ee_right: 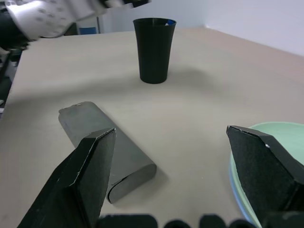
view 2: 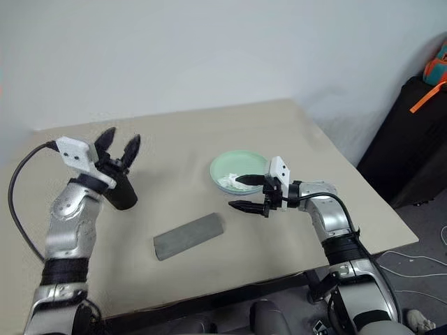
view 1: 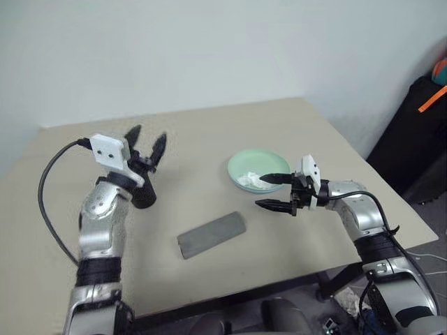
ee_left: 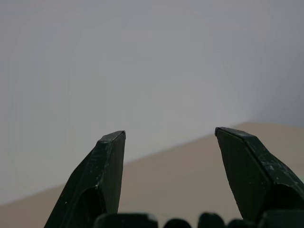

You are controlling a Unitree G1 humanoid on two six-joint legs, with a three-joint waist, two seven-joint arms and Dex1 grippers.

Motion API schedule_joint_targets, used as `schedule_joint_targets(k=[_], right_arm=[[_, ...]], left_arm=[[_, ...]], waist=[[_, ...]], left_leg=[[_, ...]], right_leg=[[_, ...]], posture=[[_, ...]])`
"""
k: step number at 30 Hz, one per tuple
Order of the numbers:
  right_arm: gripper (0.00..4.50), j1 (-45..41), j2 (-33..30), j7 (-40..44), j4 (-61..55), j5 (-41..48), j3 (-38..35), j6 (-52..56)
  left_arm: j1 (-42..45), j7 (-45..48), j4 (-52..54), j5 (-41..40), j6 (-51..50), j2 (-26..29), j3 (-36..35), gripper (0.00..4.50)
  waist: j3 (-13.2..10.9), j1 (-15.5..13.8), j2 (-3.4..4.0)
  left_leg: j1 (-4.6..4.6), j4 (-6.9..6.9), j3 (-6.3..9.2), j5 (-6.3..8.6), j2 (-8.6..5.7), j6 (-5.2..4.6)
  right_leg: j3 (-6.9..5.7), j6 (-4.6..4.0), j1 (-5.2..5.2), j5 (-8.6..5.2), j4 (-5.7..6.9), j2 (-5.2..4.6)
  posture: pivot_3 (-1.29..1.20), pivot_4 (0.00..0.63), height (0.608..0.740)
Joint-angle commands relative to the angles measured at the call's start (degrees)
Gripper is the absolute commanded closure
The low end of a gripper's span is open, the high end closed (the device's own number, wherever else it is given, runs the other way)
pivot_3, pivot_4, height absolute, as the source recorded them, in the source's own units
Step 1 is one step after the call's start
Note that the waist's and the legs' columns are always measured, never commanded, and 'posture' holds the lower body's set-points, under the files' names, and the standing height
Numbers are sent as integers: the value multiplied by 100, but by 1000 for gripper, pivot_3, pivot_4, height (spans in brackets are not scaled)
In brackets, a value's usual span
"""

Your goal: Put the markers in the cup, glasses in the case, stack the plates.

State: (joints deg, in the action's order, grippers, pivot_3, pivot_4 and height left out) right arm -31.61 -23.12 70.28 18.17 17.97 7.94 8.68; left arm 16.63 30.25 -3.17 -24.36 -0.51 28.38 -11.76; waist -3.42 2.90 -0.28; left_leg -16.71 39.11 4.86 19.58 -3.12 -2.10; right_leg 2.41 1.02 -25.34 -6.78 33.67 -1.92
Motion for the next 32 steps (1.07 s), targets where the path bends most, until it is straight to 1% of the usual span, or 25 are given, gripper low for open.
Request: schedule_joint_targets(k=[1,3,7,11,19,24,32], right_arm=[[452,-70,-88,-113,-196,76,-235,-47],[452,-40,-122,-154,-208,109,-287,-41],[452,74,-204,-171,-295,124,-330,-3],[452,185,-403,-98,-270,175,-461,33],[452,267,-713,-118,-85,216,-726,87],[452,446,-843,-189,-66,199,-848,175],[452,464,-850,-148,-252,197,-804,398]], left_arm=[[-599,770,981,-540,-757,431,47,1341],[-972,955,1221,-719,-1088,579,-32,1341],[-1591,1278,1144,-552,-1112,793,-166,1341],[-1907,1240,1129,-500,-1051,735,-293,1341],[-2175,1189,1150,-365,-811,598,-416,1341],[-2390,1120,1395,-398,-857,459,-442,1341],[-2615,939,1695,-276,-892,198,-289,1341]], waist=[[0,7,0],[-1,7,0],[-3,-8,0],[-4,-26,-2],[-5,-17,-1],[-6,-20,-7],[-8,-10,-8]], left_leg=[[0,0,-1,0,0,-1],[1,0,-5,1,2,-2],[7,5,-10,0,7,-2],[7,6,-15,0,11,-2],[6,3,-29,1,14,-2],[1,0,-92,4,26,-7],[8,1,-124,6,42,-10]], right_leg=[[0,0,-1,0,0,0],[1,-1,0,-1,0,2],[-1,-2,9,-2,2,6],[-3,-2,10,-3,0,8],[1,-2,7,-3,-1,7],[1,-2,10,-3,-3,6],[5,-1,11,-3,-7,9]], posture=[[0,0,740],[0,0,740],[0,0,740],[0,0,740],[0,0,740],[0,0,740],[0,0,740]])
